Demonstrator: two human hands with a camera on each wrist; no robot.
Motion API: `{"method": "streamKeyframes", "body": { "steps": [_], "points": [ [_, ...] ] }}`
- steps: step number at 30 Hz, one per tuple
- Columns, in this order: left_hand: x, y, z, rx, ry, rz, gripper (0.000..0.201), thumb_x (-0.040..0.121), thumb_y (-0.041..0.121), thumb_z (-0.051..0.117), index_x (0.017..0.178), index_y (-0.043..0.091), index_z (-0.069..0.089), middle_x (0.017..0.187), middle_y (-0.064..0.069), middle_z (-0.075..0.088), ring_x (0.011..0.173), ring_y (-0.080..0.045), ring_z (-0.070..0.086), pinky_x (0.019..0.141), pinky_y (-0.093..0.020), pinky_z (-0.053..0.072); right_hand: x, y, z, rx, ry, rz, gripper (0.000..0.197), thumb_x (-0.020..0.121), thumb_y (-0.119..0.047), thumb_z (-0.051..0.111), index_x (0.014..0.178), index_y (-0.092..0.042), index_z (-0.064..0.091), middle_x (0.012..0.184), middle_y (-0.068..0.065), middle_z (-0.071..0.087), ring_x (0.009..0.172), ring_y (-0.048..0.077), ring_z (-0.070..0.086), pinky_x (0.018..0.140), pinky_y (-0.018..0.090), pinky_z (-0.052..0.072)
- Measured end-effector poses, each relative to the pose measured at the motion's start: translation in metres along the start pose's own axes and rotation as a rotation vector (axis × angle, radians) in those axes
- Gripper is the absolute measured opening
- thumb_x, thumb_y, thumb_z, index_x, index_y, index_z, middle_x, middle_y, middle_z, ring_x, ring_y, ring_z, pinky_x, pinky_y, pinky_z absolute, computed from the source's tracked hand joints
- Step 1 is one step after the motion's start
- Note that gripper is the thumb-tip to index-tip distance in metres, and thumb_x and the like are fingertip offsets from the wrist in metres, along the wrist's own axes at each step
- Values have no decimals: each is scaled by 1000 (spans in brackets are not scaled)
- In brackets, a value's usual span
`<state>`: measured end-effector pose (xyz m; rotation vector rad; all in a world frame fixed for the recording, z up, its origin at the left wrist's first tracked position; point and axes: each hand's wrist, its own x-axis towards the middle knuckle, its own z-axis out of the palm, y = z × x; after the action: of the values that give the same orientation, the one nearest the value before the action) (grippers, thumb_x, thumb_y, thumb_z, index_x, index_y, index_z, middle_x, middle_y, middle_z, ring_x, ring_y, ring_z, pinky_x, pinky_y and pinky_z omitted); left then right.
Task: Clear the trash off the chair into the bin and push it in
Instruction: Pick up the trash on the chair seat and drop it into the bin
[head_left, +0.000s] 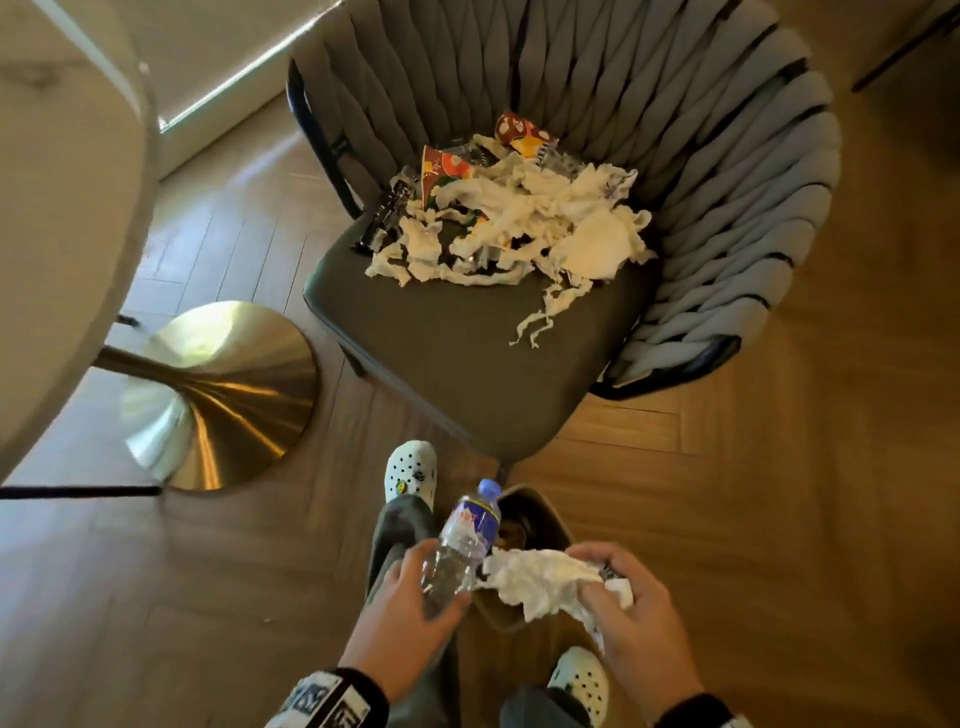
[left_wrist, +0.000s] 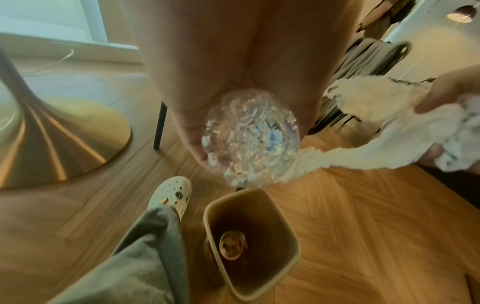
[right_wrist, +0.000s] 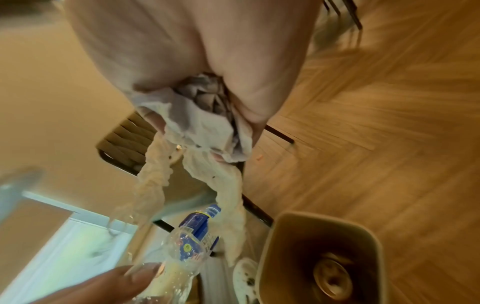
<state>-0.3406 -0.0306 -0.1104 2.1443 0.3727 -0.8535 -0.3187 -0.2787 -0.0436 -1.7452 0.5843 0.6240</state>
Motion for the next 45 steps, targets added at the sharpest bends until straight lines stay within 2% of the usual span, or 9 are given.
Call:
{"method": "streamKeyframes", "body": {
  "steps": [7,14,17,20,24,27,32,39,45],
  "points": [
    [55,-27,83,137,-231,-231,57,88,54,58,134,21,50,129,-5,59,114,-25,60,99,-39,50,88,118,53,-155,80,153,16,88,-20,69,99,-32,68,98,-10,69,88,8,65,66,22,49],
    [110,-35,86,136,-180,-281,64,94,55,51,147,21,44,135,-9,63,122,-27,60,102,-34,47,162,154,78,-214,-104,309,65,80,-48,78,138,-32,52,136,-1,45,109,19,51,75,10,48],
    [103,-10,41,112,-65,-152,37,99,45,50,129,26,60,111,1,71,98,-14,68,89,-30,55,154,130,69,-333,-41,233,44,81,-53,74,119,-34,63,120,-10,57,115,16,55,100,34,46],
    [100,29,-23,-8,51,-30,24,100,43,51,118,34,64,95,16,66,85,3,63,75,-14,52,140,78,61,-225,1,246,19,87,-54,67,98,-37,69,106,-15,68,103,11,63,94,37,51],
    [136,90,-105,-110,223,145,18,98,41,56,111,37,67,103,15,68,93,4,64,85,-21,54,139,-27,56,-48,126,101,9,93,-41,66,95,-34,71,88,-11,75,84,0,69,78,28,58],
    [186,129,-157,-62,350,222,28,97,37,58,124,29,62,117,9,61,106,-3,58,98,-30,51,175,-104,49,-126,249,-114,9,94,-35,66,102,-32,68,99,-11,70,89,-4,64,81,23,54],
    [276,154,-224,110,534,103,65,90,41,66,146,26,39,147,-13,37,137,-36,32,112,-50,34,280,-199,18,-567,483,-237,39,90,-32,68,127,-23,60,135,11,50,126,31,45,106,48,43],
    [354,153,-252,428,374,54,95,84,58,68,156,40,9,159,-12,21,141,-43,28,107,-59,40,364,-219,-10,-994,483,-72,93,73,-49,81,149,-37,28,160,20,17,147,46,14,115,62,24],
    [356,146,-230,553,323,150,57,100,37,53,149,16,33,141,-17,45,123,-38,54,94,-45,52,361,-206,-10,-966,442,-109,57,85,-40,70,135,-21,50,134,20,46,121,44,43,97,54,43]
  ]
}}
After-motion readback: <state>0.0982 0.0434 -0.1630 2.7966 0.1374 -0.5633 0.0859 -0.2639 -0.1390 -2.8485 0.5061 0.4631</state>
